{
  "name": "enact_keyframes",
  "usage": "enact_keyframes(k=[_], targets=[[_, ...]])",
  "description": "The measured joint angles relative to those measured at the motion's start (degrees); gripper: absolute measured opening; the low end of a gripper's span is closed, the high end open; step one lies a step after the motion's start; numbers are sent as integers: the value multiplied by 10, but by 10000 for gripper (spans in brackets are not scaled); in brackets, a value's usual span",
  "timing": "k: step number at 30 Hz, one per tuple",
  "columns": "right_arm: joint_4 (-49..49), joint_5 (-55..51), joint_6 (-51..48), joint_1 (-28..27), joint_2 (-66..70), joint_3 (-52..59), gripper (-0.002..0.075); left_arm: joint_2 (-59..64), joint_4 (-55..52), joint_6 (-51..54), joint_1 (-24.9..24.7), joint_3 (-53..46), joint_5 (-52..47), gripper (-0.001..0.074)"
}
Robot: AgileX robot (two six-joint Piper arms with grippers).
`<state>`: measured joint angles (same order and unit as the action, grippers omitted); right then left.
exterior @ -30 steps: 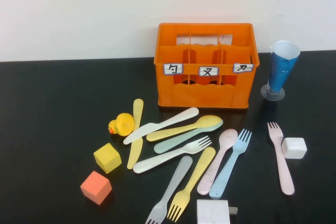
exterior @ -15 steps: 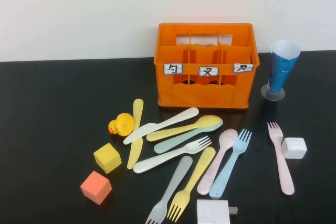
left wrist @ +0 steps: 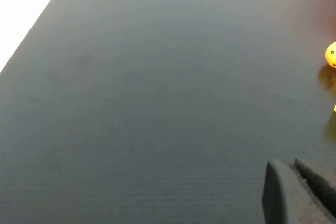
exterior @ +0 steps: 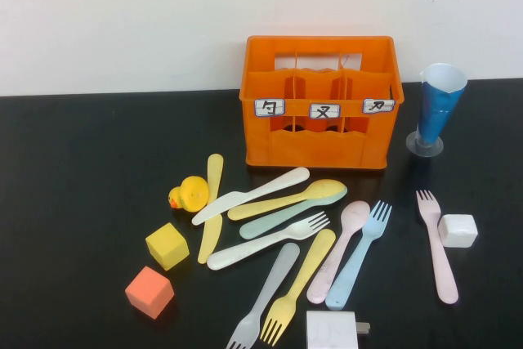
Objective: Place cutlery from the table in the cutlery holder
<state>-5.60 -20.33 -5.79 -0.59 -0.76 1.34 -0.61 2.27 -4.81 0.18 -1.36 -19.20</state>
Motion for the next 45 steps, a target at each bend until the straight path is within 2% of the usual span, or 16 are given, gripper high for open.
enact_keyframes(k=[13, 28, 33, 39, 45], targets=[[-2, 0, 0, 0, 0, 0, -3, 0, 0, -1, 0, 0, 0, -1], [-65, -1, 0, 0, 0, 0, -3, 0, 0, -1, 0, 0, 1, -1], [-82, 2, 0, 0, 0, 0, -3, 0, -9, -1, 0, -2, 32, -1], [-98, 90, 0, 0, 0, 3, -3, 0, -44, -1, 0, -3, 115, -1], [-102, 264, 0, 0, 0, 3, -3, 0, -103, 11, 0, -3, 214, -1]])
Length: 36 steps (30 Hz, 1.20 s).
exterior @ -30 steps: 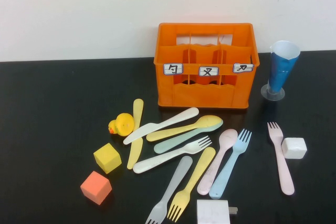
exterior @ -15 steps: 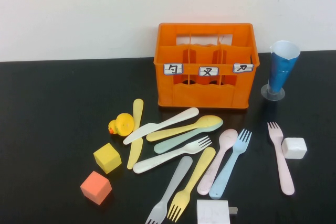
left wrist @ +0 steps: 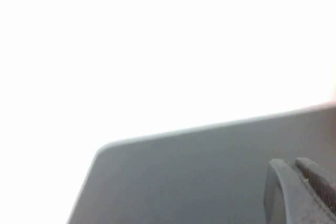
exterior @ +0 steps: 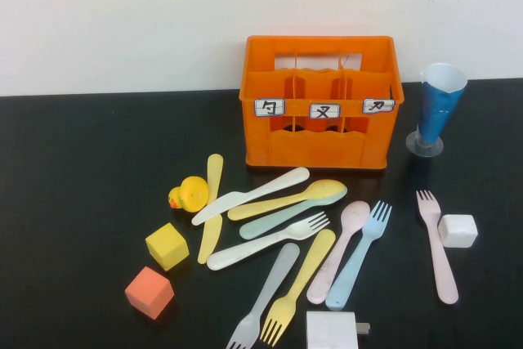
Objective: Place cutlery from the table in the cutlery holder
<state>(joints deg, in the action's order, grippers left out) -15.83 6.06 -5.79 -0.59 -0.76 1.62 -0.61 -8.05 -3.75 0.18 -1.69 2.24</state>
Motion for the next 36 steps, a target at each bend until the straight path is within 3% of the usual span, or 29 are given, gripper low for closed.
enact_keyframes(k=[7, 12, 19, 24, 30, 36], targets=[[-3, 230, 0, 0, 0, 0, -3, 0, -9, -3, 0, 0, 183, -1], [15, 325, 1, 0, 0, 0, -3, 0, -2, -29, 0, 0, 310, -1], [93, 437, 17, 0, -1, -1, -3, -2, 89, -60, 0, 0, 371, -1], [125, 375, 4, 0, -1, -62, -3, -2, 206, -29, 0, 64, 219, -1], [142, 230, -164, 0, -1, -185, -3, 62, 216, 59, 0, 229, -43, -1], [158, 112, -190, 0, 48, -295, -3, 186, 215, 81, 0, 363, -196, -1]])
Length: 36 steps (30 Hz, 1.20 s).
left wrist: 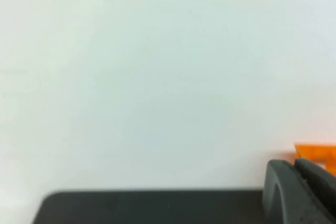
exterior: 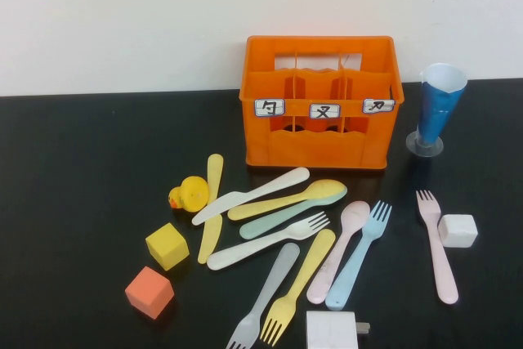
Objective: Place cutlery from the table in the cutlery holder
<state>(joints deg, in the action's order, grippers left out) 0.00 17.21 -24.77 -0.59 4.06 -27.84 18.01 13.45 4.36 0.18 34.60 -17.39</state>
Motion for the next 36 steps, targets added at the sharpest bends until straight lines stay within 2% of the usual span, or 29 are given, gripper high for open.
enact_keyframes(k=[4, 7, 10, 15, 18, 22, 26, 29, 33, 36], targets=[[14, -122, 38, 0, 64, -33, -3, 54, 37, -7, 0, 15, -24, -1], [32, -227, 82, 0, 122, -42, -3, 97, 121, -6, 0, 14, -47, -1], [69, -343, 92, 0, 172, -44, -3, 144, 210, 54, -1, 14, -95, -1], [135, -529, -10, 0, 262, -46, -3, 238, 369, 215, -6, 14, -186, -1], [159, -594, -84, 0, 317, -46, -3, 299, 434, 280, -7, 20, -225, -1], [197, -644, -152, 0, 373, -46, -3, 376, 464, 334, -18, 58, -264, -1], [234, -663, -199, 0, 408, -46, -3, 435, 458, 350, -74, 126, -253, -1], [243, -667, -210, 0, 425, -47, -3, 471, 401, 328, -156, 175, -215, -1], [244, -668, -240, 0, 430, -47, -3, 527, 233, 189, -261, 227, -182, -1], [245, -671, -254, 0, 430, -47, -3, 579, 81, 61, -321, 260, -189, -1]])
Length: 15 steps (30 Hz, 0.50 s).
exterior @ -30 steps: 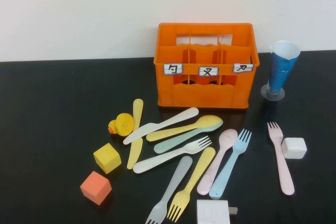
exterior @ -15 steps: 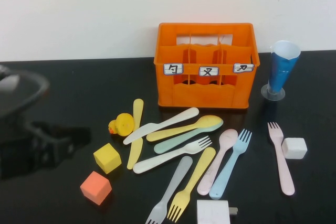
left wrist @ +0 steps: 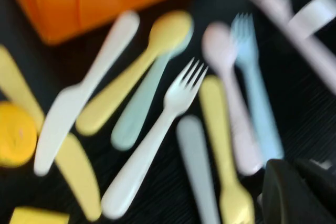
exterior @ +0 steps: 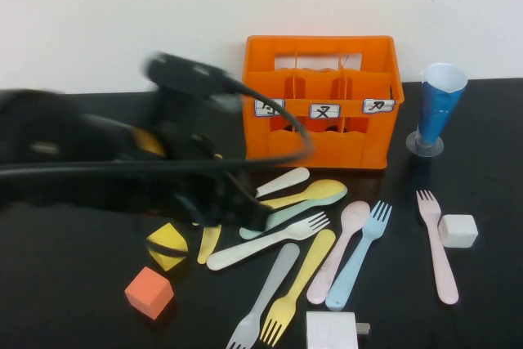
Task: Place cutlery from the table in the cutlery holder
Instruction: Pick up the fork
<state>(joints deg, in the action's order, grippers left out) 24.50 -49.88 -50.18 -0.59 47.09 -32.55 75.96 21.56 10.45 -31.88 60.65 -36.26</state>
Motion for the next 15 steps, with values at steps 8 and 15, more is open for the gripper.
enact_keyframes(k=[8, 15], targets=[[0, -1, -9, 0, 0, 0, -3, 129, -140, -131, -67, 51, -64, -1], [6, -22, -11, 0, 0, 0, -3, 213, -146, -138, -68, 68, -71, 49]])
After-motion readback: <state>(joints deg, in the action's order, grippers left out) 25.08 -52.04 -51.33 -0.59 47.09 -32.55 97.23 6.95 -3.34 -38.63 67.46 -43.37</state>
